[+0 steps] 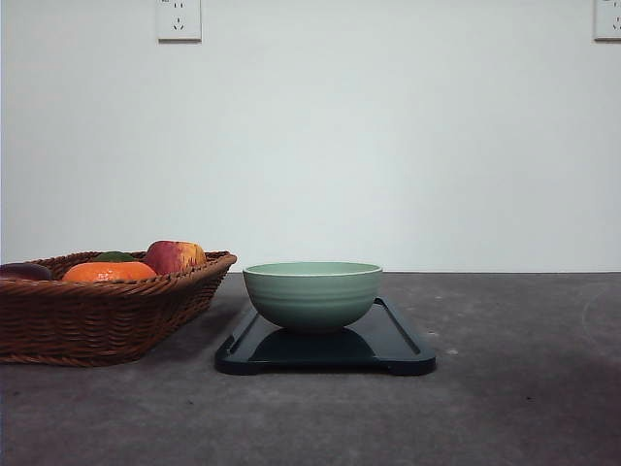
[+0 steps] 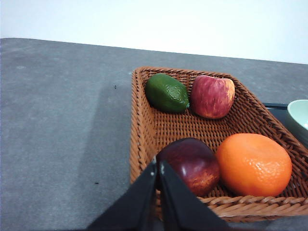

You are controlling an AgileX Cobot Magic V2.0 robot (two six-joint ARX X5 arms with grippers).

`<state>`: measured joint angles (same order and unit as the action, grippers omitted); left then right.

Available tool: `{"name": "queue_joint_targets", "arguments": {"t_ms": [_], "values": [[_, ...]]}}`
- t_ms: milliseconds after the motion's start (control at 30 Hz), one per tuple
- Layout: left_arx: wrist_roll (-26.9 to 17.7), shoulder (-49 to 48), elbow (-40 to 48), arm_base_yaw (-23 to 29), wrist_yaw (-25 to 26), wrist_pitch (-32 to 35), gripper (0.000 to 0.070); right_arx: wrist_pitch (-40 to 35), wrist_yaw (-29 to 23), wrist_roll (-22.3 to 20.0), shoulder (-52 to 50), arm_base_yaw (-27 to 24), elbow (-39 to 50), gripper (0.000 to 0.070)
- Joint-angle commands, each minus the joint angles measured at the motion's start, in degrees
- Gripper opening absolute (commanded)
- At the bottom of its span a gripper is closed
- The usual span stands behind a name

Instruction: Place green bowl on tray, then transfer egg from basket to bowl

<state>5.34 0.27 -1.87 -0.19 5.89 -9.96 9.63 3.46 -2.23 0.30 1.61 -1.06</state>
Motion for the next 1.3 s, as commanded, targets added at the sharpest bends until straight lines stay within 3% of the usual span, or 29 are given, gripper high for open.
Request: {"name": "queue_joint_targets", "arguments": {"t_ms": [0, 1267], "values": [[-0.6, 0.0, 1.1, 0.0, -0.1, 0.7, 0.0, -0.6, 0.1, 0.7, -0.1, 0.1, 0.4, 0.0023], [-0.6, 0.0, 1.1, 0.0, -0.1, 0.7, 0.0, -0.6, 0.1, 0.7, -0.1, 0.1, 0.4, 0.0023]]}}
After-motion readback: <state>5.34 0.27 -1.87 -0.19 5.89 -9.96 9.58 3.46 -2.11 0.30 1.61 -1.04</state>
